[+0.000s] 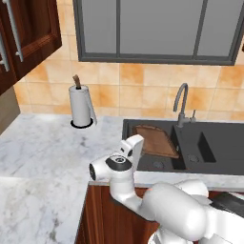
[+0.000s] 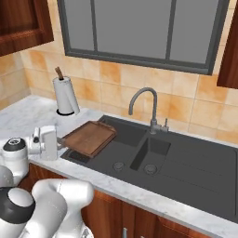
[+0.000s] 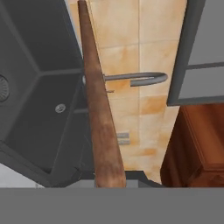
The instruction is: Move the cutting board and knife to the sink. Then move spray from the shelves to the counter.
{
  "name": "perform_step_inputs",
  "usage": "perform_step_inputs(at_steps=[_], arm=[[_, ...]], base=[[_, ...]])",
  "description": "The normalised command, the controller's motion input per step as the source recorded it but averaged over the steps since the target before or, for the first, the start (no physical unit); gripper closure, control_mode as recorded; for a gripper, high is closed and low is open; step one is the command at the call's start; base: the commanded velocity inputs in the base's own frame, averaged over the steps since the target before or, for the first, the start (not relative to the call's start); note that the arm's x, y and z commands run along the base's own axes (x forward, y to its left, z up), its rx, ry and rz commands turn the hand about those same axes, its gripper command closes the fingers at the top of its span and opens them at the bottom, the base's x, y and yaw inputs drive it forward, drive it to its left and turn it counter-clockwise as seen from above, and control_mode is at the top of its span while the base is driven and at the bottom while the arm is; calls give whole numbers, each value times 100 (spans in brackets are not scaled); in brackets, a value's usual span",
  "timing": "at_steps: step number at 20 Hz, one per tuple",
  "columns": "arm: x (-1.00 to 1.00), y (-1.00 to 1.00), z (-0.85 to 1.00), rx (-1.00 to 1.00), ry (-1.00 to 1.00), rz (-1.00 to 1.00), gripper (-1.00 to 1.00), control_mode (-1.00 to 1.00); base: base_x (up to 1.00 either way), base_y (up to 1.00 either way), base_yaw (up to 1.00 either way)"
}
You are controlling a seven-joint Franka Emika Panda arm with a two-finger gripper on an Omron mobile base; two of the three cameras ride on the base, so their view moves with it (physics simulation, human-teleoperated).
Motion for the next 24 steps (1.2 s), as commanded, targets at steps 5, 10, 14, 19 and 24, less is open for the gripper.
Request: perform_step_inputs(at_steps=[5, 10, 14, 19, 24], arm=[[32, -15, -16, 4, 10, -7, 100, -100], [36, -14, -16, 8, 9, -7, 100, -100], [34, -17, -20, 3, 0, -1, 100, -100], [33, -17, -26, 2, 0, -1, 100, -100], [26, -16, -33, 0, 0, 0, 100, -100]], base=[[0, 0, 0], [0, 0, 0], [0, 0, 0], [0, 0, 0], [0, 0, 0]])
